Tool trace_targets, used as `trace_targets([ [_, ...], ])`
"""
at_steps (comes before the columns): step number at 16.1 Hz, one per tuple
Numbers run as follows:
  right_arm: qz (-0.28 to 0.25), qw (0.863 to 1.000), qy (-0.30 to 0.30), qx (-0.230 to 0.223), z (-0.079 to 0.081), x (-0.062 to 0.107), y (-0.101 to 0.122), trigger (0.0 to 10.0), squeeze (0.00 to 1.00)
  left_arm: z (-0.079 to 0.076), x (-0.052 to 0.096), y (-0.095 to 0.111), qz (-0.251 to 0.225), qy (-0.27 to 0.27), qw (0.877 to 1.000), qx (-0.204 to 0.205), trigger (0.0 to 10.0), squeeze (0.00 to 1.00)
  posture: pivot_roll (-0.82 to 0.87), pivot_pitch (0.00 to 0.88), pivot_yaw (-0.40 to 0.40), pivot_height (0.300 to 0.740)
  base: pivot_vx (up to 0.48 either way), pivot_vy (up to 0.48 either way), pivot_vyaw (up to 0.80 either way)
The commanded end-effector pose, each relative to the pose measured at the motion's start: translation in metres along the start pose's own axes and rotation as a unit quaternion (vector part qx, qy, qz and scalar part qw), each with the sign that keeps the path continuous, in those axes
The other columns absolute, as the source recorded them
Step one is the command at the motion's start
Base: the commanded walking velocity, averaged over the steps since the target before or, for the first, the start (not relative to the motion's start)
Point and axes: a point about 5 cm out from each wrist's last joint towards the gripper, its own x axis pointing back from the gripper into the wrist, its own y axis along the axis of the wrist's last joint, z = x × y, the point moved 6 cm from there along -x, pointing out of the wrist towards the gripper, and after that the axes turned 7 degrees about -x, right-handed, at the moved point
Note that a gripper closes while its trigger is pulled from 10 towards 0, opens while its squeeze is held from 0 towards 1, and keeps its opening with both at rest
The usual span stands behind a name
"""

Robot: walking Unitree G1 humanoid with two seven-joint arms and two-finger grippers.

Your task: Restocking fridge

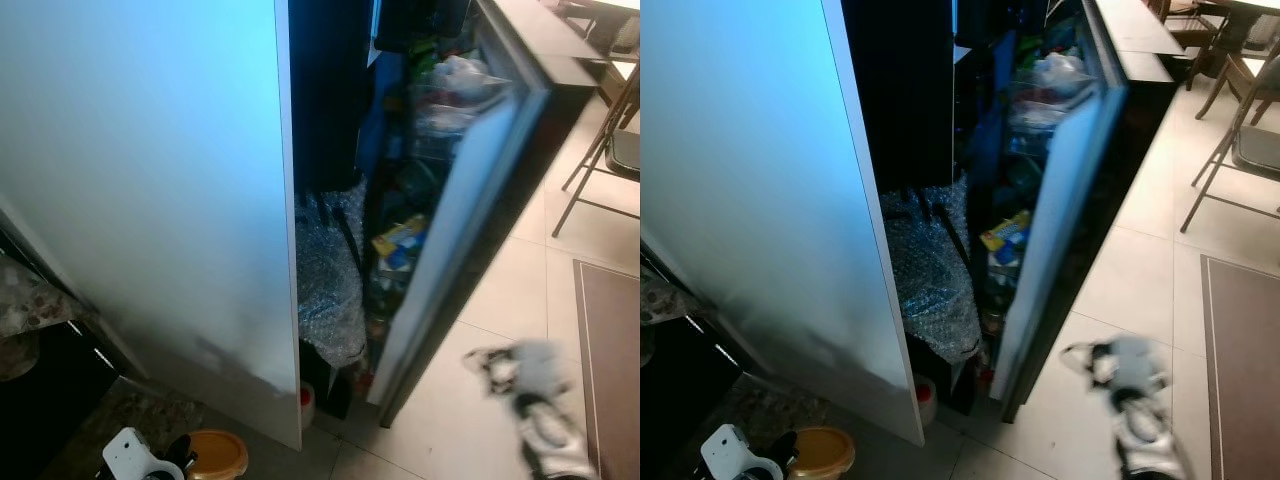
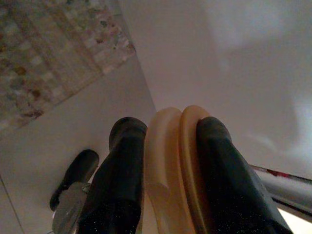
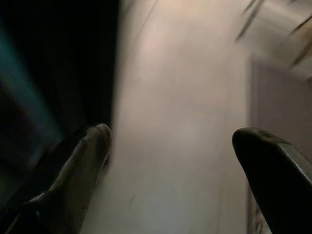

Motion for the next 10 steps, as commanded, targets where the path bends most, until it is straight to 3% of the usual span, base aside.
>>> trace_targets([
  [1, 0.029, 0.999, 0.026, -0.001, 0.013, 0.000, -0.009, 10.0, 0.00, -0.001, 0.000, -0.003, 0.008, 0.000, 1.000, -0.012, 10.0, 0.00, -0.04, 0.000, -0.002, 0.740, 0.000, 0.000, 0.00],
  [3, 0.029, 0.993, 0.115, 0.002, 0.055, 0.001, -0.006, 10.0, 0.00, -0.003, 0.000, -0.003, 0.008, -0.003, 1.000, -0.015, 10.0, 0.00, -0.04, 0.000, -0.002, 0.740, 0.000, 0.000, 0.00],
  [4, 0.021, 0.990, 0.138, 0.008, 0.066, 0.002, -0.002, 10.0, 0.00, -0.003, 0.000, -0.003, 0.008, -0.003, 1.000, -0.015, 10.0, 0.00, -0.04, 0.000, -0.002, 0.740, 0.000, 0.000, 0.00],
  [7, 0.024, 0.984, 0.178, -0.005, 0.083, 0.000, 0.012, 10.0, 0.00, -0.002, 0.000, -0.003, 0.009, -0.002, 1.000, -0.018, 10.0, 0.00, -0.03, 0.000, -0.002, 0.740, 0.000, 0.000, 0.00],
  [10, -0.020, 0.980, 0.197, 0.016, 0.092, -0.004, 0.042, 10.0, 0.00, -0.004, 0.000, -0.004, 0.010, -0.003, 1.000, -0.026, 10.0, 0.00, -0.03, 0.001, -0.002, 0.740, 0.000, 0.000, 0.00],
])
